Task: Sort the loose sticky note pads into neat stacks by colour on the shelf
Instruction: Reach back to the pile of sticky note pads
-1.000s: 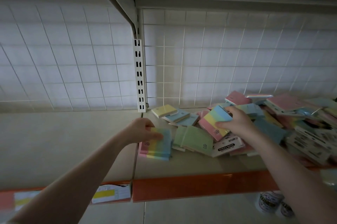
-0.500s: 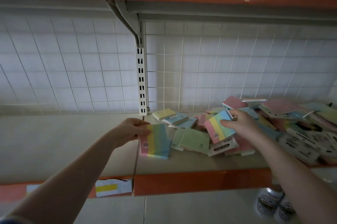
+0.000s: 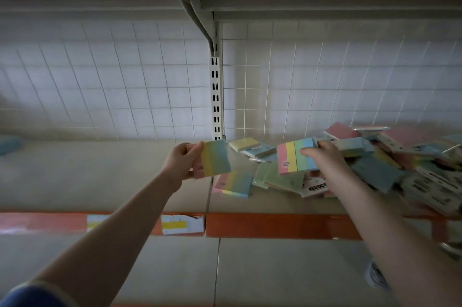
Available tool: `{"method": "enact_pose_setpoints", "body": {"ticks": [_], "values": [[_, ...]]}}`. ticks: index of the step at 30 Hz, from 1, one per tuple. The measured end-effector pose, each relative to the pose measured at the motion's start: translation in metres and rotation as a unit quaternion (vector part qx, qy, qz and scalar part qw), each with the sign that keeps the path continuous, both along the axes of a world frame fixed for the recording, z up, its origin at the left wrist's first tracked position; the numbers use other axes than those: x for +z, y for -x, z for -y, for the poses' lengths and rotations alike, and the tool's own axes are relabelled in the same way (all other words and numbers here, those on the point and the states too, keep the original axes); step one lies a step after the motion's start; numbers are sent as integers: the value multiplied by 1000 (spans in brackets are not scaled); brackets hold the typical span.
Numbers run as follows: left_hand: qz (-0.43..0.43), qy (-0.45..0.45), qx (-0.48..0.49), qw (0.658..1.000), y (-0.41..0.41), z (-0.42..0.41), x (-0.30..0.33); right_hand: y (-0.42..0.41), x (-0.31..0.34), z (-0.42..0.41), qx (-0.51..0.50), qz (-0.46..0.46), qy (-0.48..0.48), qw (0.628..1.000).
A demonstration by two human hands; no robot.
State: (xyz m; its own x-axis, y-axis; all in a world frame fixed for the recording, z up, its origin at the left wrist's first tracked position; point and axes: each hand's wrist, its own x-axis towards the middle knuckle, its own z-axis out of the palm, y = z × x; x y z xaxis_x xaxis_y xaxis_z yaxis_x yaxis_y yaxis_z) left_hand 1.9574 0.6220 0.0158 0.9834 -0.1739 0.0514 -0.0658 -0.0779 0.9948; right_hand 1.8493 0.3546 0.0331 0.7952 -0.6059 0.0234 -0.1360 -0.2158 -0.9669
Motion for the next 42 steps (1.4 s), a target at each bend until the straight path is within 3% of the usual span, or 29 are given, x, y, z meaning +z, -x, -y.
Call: {"method": "enact_pose_setpoints", "body": {"ticks": [8, 20, 26, 42], "values": [[-48, 4, 35, 998, -21, -81, 10, -30, -1, -81, 26, -7, -31, 999], [-80, 2, 0, 997, -94, -313, 5, -135, -13, -305, 54, -2, -54, 997], [-69, -11, 68, 995, -136, -410, 4, -200, -7, -390, 88, -15, -47, 995], [-50, 4, 220, 974, -225, -567, 22, -358, -3, -558, 202, -33, -87, 975]]}}
